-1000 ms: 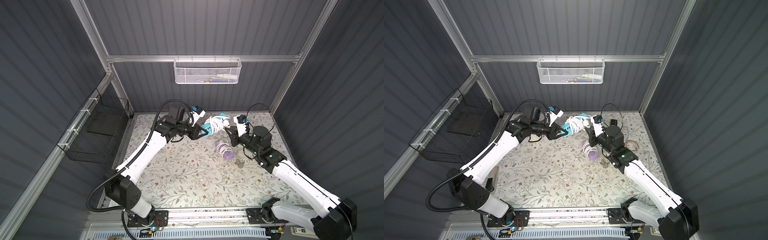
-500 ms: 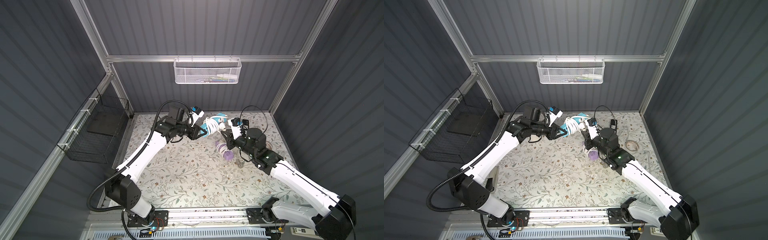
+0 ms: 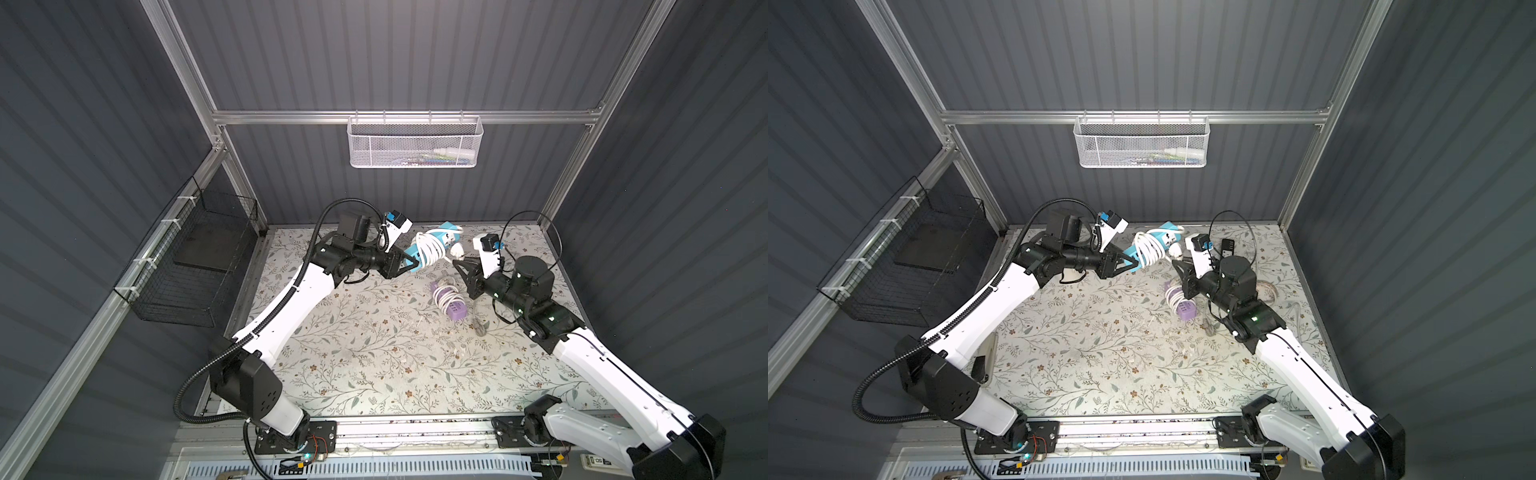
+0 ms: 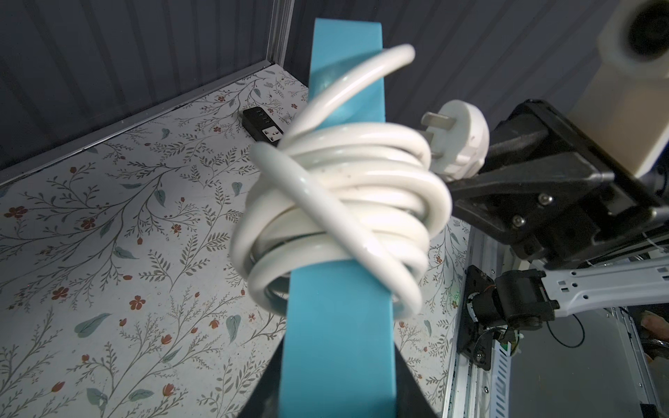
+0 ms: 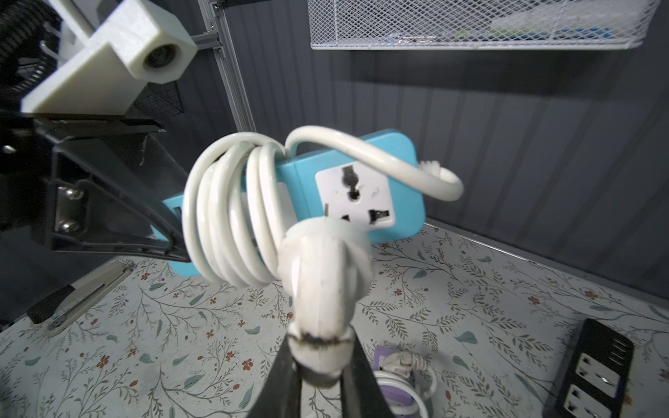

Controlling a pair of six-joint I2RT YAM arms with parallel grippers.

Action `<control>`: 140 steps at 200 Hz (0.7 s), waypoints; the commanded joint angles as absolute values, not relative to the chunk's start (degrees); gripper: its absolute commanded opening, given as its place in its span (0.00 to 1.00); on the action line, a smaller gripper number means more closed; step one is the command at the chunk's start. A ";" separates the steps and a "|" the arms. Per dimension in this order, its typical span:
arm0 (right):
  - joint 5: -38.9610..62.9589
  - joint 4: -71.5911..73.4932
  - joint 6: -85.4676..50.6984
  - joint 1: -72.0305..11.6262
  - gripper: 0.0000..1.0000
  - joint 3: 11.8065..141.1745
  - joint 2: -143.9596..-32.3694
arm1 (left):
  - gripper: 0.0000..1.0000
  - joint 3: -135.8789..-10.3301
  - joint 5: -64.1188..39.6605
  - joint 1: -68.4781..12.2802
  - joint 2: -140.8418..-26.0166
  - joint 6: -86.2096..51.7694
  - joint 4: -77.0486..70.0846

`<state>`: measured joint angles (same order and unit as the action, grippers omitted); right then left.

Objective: Unwrap the cord wrapped around the power strip
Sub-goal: Remove the plug from the socket, then unwrap the power cord from the power strip.

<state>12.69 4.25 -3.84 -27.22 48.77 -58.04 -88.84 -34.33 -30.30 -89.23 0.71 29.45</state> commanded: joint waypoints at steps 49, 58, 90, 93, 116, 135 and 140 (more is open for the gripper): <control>16.26 31.01 -24.65 -25.44 0.00 34.96 -61.78 | 0.00 -87.89 -30.89 -27.60 -84.42 -3.33 20.20; 16.79 34.63 -27.31 -23.98 0.00 34.32 -63.61 | 0.00 -87.57 -32.14 -27.60 -84.13 -3.26 20.17; 21.35 42.86 -34.44 -17.69 0.00 37.12 -72.76 | 0.00 -86.52 -36.62 -27.60 -83.66 -2.99 19.94; 21.79 43.45 -34.98 -17.14 0.00 37.62 -73.64 | 0.00 -86.49 -37.10 -27.60 -83.70 -2.94 19.92; 25.25 47.42 -38.59 -13.20 0.00 42.22 -80.25 | 0.00 -86.96 -40.79 -27.68 -84.83 -3.08 20.35; 27.83 49.20 -40.89 -10.67 0.00 46.67 -83.78 | 0.00 -87.99 -42.07 -28.41 -86.49 -2.08 22.23; 28.45 48.93 -40.96 -10.20 0.00 48.11 -84.32 | 0.00 -88.34 -41.83 -28.82 -87.01 -1.57 23.03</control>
